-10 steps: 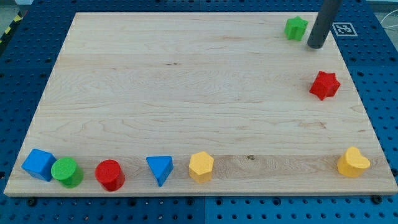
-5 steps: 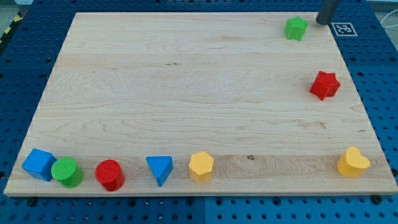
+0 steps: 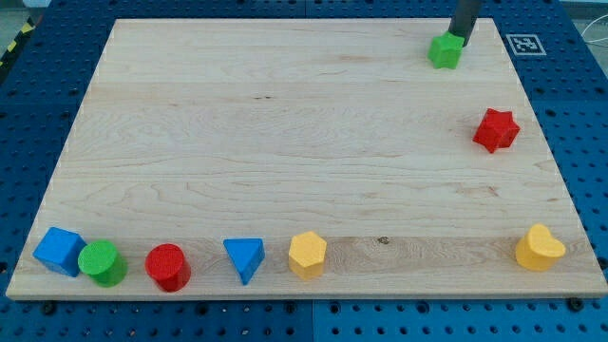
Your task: Push the green star towards the center
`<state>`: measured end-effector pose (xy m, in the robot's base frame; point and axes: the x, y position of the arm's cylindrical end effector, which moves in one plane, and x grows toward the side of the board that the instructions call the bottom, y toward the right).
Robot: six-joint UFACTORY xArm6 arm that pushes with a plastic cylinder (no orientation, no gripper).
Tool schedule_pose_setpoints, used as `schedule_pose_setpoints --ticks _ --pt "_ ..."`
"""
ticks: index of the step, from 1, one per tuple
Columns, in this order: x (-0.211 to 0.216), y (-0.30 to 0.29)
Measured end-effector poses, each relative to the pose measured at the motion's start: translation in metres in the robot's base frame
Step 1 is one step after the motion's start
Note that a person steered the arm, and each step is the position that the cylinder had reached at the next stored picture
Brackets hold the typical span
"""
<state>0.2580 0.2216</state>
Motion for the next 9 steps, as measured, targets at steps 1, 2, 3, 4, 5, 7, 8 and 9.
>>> schedule_pose_setpoints --ticks 1,2,3,4,5,7,8,9 --pt "0.021 -0.005" --pt "0.041 -0.011" --pt "0.057 -0.022" --pt "0.077 -0.036" --pt "0.097 -0.05" --pt "0.113 -0.04" --pt "0.098 -0.017" --pt "0.08 -0.01"
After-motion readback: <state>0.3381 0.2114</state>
